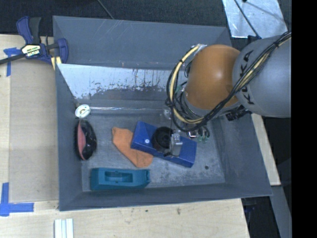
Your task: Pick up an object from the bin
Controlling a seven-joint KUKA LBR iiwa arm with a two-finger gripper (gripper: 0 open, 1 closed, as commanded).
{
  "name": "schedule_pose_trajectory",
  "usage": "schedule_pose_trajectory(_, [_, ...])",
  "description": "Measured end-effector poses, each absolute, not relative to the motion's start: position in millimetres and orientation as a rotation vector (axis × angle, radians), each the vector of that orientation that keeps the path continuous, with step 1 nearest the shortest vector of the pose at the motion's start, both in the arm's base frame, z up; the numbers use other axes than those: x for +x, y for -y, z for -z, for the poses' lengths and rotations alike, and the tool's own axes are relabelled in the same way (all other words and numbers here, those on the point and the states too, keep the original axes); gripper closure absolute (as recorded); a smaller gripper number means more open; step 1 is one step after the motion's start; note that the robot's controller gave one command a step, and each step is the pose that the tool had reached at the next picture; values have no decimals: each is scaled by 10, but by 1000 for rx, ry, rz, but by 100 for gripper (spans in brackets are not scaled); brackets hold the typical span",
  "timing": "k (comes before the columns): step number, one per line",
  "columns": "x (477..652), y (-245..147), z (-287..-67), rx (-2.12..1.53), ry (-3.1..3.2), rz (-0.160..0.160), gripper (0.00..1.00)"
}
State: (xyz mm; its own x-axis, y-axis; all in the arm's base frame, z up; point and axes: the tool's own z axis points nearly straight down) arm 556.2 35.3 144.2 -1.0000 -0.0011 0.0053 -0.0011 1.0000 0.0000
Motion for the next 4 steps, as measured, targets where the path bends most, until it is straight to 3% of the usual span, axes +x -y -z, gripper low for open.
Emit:
schedule_pose_trajectory(1, [5580,-353,-1489,1,3145,1,0])
schedule_pose_trajectory(2, [5745,-306,-807,180,3147,5,100])
schedule_pose_trajectory(3, [5745,-306,-807,180,3147,5,100])
schedule_pose_trajectory(4, [5753,-267,-1006,183,3144,6,100])
